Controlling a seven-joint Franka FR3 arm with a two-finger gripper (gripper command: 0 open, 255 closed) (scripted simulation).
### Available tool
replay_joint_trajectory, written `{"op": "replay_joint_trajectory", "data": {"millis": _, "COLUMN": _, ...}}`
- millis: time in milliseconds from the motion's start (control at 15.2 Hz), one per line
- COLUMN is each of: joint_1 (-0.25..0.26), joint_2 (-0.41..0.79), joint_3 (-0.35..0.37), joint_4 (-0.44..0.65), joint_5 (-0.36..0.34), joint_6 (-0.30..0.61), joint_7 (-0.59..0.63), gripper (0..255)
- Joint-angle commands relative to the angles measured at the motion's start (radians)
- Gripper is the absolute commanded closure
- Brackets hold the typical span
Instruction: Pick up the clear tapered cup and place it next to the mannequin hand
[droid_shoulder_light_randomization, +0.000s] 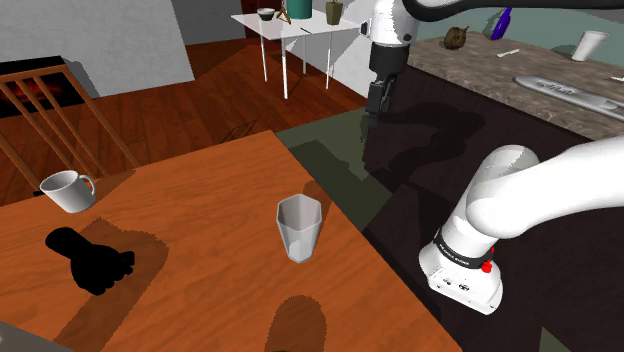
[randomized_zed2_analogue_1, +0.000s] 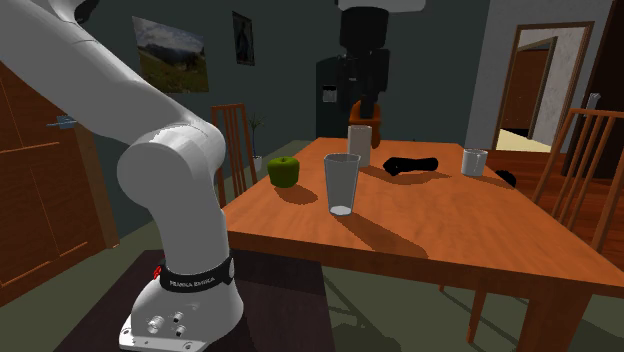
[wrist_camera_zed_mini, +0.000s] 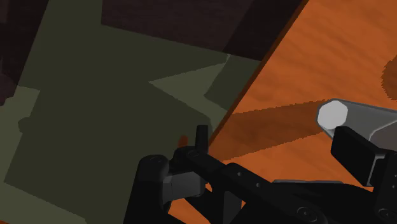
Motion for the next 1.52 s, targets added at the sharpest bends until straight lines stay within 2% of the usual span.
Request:
{"op": "replay_joint_trajectory", "data": {"millis": 0, "joint_1": 0.000, "joint_2": 0.000, "joint_3": 0.000, "joint_4": 0.000, "joint_5": 0.000, "joint_6": 0.000, "joint_7": 0.000, "gripper": 0}}
{"op": "replay_joint_trajectory", "data": {"millis": 528, "joint_1": 0.069, "joint_2": 0.026, "joint_3": 0.142, "joint_4": -0.143, "joint_5": 0.141, "joint_6": 0.227, "joint_7": 0.142, "gripper": 0}}
{"op": "replay_joint_trajectory", "data": {"millis": 990, "joint_1": 0.128, "joint_2": 0.142, "joint_3": 0.284, "joint_4": -0.195, "joint_5": 0.253, "joint_6": 0.458, "joint_7": 0.259, "gripper": 0}}
{"op": "replay_joint_trajectory", "data": {"millis": 1188, "joint_1": 0.145, "joint_2": 0.219, "joint_3": 0.349, "joint_4": -0.194, "joint_5": 0.288, "joint_6": 0.564, "joint_7": 0.311, "gripper": 0}}
{"op": "replay_joint_trajectory", "data": {"millis": 1452, "joint_1": 0.148, "joint_2": 0.255, "joint_3": 0.370, "joint_4": -0.215, "joint_5": 0.299, "joint_6": 0.626, "joint_7": 0.316, "gripper": 0}}
